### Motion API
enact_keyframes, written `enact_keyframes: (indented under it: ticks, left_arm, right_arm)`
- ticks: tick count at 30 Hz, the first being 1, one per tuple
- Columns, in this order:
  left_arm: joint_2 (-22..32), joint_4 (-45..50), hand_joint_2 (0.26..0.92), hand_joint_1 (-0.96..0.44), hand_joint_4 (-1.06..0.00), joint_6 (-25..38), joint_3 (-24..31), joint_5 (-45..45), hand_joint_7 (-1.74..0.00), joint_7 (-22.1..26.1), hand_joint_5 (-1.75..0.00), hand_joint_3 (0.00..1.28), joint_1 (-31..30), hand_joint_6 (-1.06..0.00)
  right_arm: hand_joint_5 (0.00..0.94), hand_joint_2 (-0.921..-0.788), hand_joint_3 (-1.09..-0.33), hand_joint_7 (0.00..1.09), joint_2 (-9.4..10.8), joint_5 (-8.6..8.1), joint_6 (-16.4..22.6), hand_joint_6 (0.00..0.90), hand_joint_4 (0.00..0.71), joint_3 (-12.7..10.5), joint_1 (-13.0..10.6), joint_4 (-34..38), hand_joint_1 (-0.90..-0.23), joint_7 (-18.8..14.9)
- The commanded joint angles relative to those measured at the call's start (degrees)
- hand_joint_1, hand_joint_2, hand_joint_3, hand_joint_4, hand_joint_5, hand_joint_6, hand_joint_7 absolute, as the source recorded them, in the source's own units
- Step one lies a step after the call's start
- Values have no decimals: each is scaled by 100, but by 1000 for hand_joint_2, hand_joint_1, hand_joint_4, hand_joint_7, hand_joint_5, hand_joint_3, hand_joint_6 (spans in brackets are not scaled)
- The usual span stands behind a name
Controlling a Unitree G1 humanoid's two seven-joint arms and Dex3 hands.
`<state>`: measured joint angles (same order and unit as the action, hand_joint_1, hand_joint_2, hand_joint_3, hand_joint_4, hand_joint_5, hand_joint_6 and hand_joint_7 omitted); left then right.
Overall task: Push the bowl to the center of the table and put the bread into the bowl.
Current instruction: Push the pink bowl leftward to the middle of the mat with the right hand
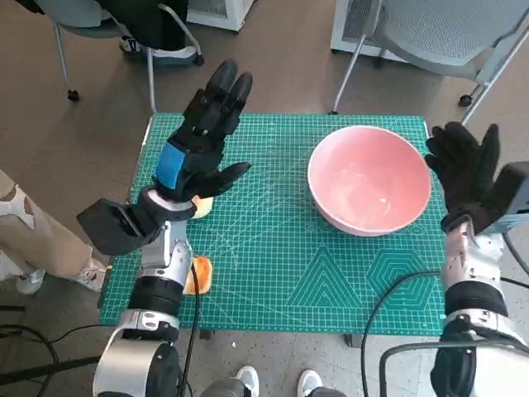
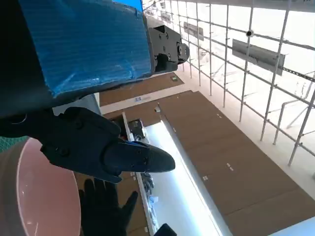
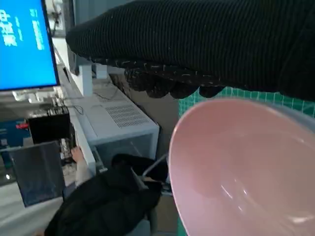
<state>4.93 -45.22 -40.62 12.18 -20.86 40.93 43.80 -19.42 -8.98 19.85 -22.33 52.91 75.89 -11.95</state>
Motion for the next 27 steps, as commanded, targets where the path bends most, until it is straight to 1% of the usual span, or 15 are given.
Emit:
enact_keyframes:
  ticks: [1, 7, 13, 21, 27]
  left_arm:
    - [67, 11, 921, -604, -5, -38, -3, 33, -11, -13, -1, 239, -51, -154]
    - [67, -4, 921, -604, -5, -28, -3, 22, -11, 0, -1, 240, -53, -154]
    - [67, -45, 921, -603, -5, -30, -4, 22, -11, 14, -1, 240, -41, -154]
    - [86, -93, 921, -597, -6, -28, 5, 10, -12, 42, -2, 239, -33, -155]
    - [94, -75, 921, -599, -8, -16, 1, 5, -12, 53, -2, 238, -47, -156]
  right_arm:
    - [4, -921, -742, 64, 152, 55, -46, 301, 180, 26, -158, 51, -625, 2]
    - [4, -921, -767, 62, 272, 116, 23, 306, 183, 93, -147, 38, -614, -4]
    - [3, -921, -767, 59, 398, 109, 79, 305, 183, 132, -143, 34, -637, -67]
    - [2, -921, -773, 58, 567, 126, 157, 308, 183, 216, -113, 17, -613, -123]
    - [10, -921, -781, 61, 698, 135, 199, 315, 202, 295, -86, 10, -616, -132]
